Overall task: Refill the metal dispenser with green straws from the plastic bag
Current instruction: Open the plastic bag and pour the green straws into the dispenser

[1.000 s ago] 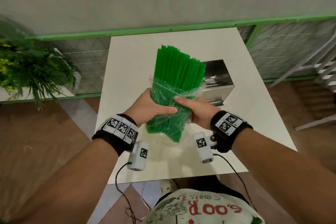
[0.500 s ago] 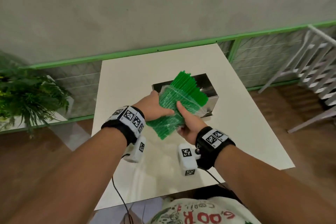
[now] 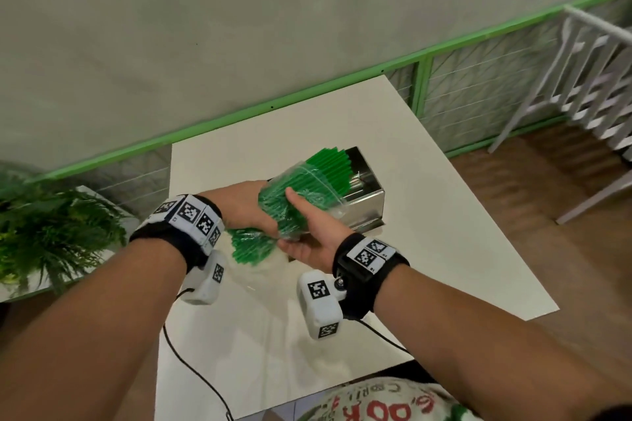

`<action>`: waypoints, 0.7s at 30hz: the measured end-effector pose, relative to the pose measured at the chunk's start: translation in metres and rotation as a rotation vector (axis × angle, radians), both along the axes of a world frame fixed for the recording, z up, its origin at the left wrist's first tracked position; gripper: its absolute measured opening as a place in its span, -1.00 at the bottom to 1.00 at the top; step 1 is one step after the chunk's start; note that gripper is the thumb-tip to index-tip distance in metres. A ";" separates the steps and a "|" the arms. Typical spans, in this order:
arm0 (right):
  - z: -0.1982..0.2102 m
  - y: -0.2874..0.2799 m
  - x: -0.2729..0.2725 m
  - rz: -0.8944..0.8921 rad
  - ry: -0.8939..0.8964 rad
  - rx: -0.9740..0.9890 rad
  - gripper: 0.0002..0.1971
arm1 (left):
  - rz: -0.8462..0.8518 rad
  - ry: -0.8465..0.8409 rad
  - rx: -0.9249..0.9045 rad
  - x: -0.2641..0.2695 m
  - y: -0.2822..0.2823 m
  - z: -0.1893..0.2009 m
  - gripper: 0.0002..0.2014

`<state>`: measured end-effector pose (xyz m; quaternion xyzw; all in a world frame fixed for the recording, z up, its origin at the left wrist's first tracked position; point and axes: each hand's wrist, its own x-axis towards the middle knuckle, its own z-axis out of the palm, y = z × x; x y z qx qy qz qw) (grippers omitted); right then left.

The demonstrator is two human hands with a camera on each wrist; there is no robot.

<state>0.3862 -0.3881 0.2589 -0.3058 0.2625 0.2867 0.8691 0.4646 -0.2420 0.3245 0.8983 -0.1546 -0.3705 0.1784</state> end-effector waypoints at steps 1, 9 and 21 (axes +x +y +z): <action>0.002 0.000 0.003 -0.001 0.006 0.012 -0.46 | -0.004 0.001 0.018 0.003 -0.003 0.003 -0.59; 0.011 0.004 0.014 -0.082 0.011 0.129 -0.43 | -0.077 -0.021 0.357 0.034 -0.029 0.031 -0.21; 0.004 0.024 0.013 -0.146 0.023 0.109 -0.25 | -0.162 -0.075 0.623 0.049 -0.047 0.037 -0.03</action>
